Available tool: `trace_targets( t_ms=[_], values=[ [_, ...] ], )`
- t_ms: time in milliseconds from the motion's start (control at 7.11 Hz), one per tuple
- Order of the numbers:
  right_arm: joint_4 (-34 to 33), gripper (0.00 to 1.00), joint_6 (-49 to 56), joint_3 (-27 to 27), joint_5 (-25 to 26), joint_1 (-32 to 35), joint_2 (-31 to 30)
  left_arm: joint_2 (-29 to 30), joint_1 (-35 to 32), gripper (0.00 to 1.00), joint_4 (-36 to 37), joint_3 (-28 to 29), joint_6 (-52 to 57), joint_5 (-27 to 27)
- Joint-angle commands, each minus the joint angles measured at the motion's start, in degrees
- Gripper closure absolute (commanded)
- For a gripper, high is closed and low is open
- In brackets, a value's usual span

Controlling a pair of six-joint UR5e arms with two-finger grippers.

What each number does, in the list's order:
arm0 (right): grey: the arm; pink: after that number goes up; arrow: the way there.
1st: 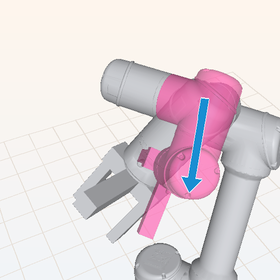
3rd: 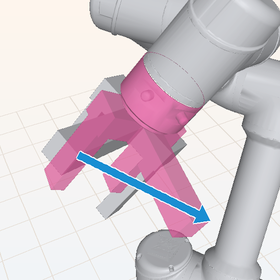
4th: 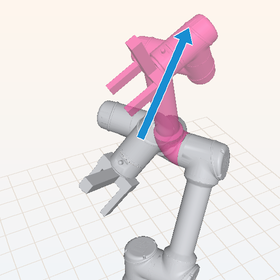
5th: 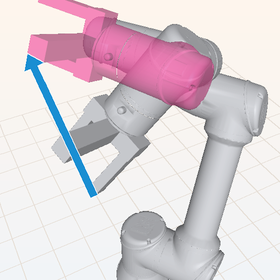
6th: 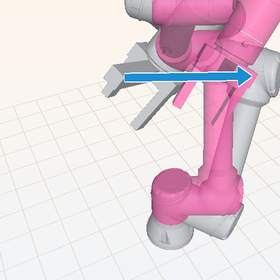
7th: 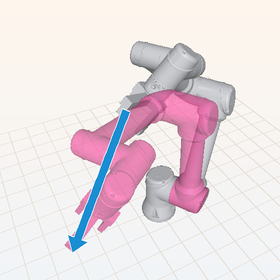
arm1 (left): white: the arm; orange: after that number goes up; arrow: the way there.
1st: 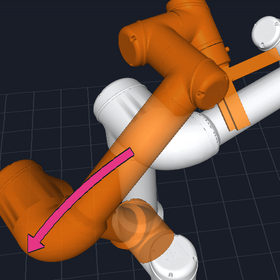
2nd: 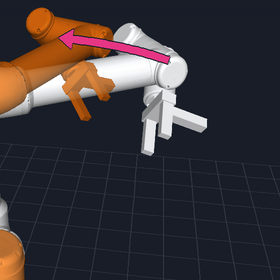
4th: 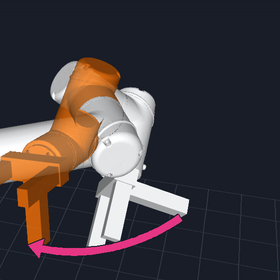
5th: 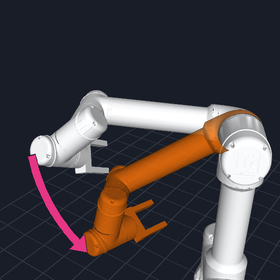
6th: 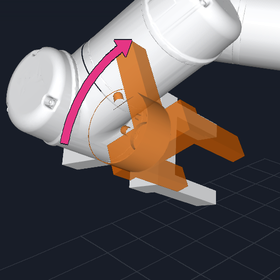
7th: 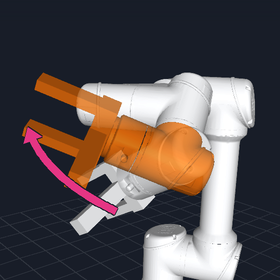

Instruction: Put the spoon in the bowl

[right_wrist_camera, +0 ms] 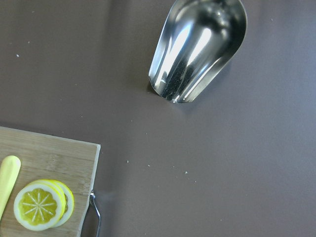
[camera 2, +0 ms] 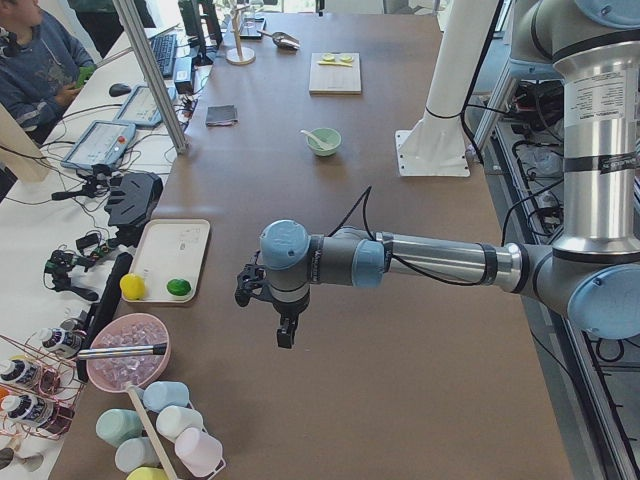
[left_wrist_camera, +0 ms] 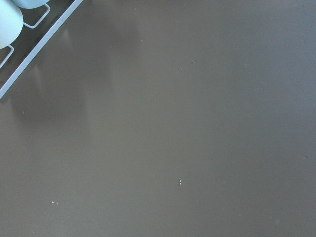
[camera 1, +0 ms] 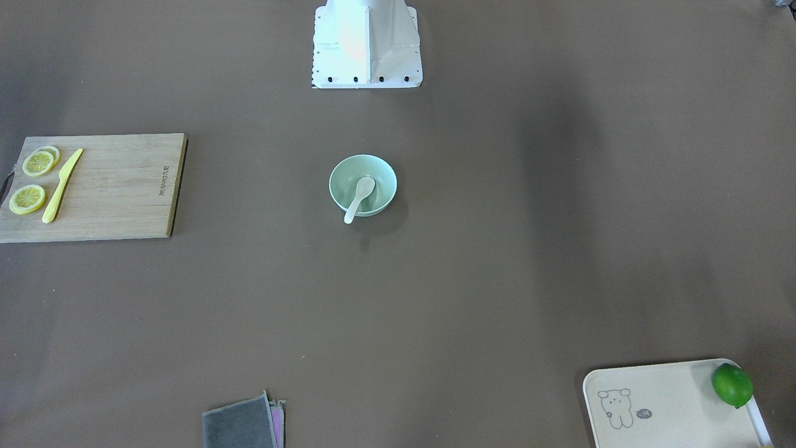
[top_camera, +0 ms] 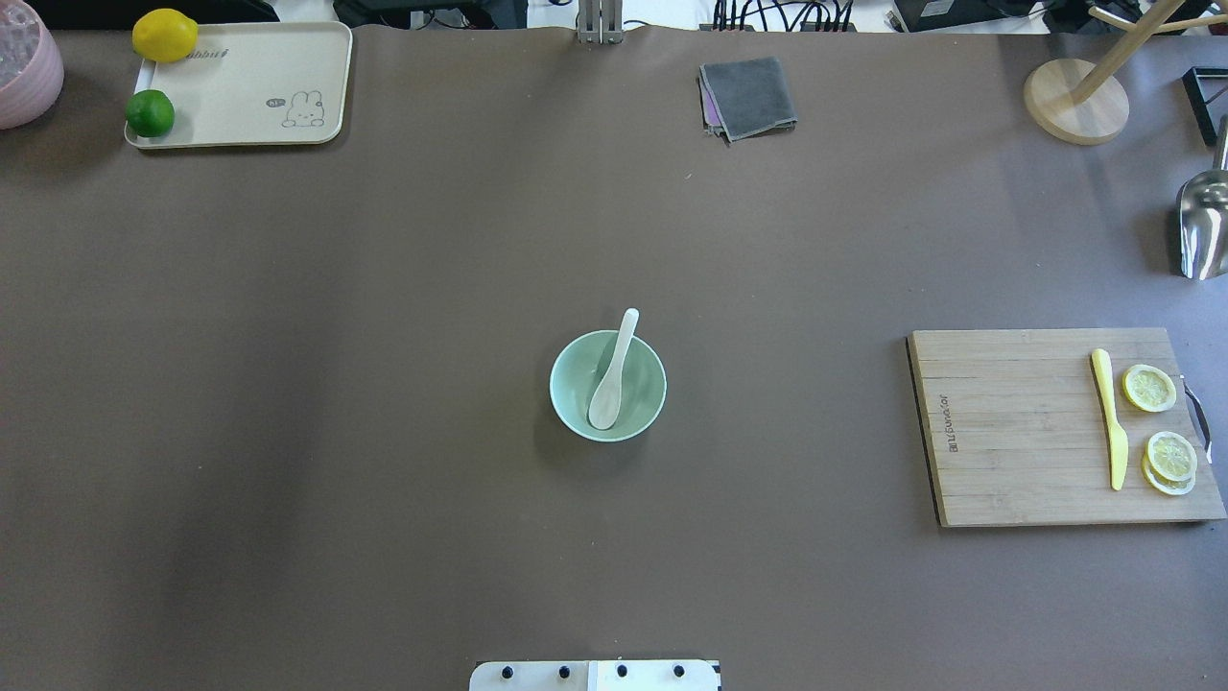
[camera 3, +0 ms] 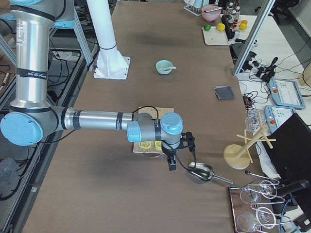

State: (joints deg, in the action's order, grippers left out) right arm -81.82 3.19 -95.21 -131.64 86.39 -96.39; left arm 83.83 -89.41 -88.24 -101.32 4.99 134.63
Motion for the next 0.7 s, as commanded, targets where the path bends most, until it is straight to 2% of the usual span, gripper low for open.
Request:
trace_targets(
  t_ms=[0, 562],
  values=[
    [0.0, 0.00, 0.1, -0.2, -0.6, 0.0, -0.3, -0.2, -0.1, 0.02, 0.0, 0.2, -0.2, -0.2],
    [0.1, 0.00, 0.1, -1.6, -1.6, 0.5, -1.3, -0.2, -0.1, 0.02, 0.0, -0.1, -0.3, -0.2]
  ],
)
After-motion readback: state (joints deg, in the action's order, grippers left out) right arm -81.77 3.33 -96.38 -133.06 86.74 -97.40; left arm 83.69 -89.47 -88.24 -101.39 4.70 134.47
